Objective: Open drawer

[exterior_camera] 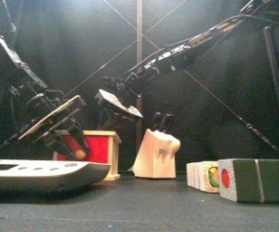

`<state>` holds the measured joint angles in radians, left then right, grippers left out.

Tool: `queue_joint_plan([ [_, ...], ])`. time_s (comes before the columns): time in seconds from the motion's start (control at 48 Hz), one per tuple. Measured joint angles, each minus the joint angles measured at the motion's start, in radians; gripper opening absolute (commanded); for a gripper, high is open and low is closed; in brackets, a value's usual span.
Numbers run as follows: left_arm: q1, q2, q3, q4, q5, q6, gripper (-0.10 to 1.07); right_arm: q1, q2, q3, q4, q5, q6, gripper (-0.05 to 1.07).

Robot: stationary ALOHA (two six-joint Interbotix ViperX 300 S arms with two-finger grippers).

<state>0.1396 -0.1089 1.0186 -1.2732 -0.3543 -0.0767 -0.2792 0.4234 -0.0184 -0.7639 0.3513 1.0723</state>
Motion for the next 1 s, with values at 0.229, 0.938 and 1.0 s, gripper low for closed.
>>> queue_joint_plan([
  [0.229,-0.018,0.0,0.009,-0.037,-0.005,-0.003,0.4,0.0,0.0,0.0,0.0,0.008,0.0,0.27],
  [0.938,-0.213,-0.02,0.02,-0.207,-0.009,-0.002,0.4,0.003,0.0,-0.005,-0.002,0.026,0.002,0.27],
  [1.0,-0.232,-0.025,0.021,-0.222,-0.011,0.0,0.4,0.003,0.0,-0.005,-0.002,0.026,0.002,0.27],
])
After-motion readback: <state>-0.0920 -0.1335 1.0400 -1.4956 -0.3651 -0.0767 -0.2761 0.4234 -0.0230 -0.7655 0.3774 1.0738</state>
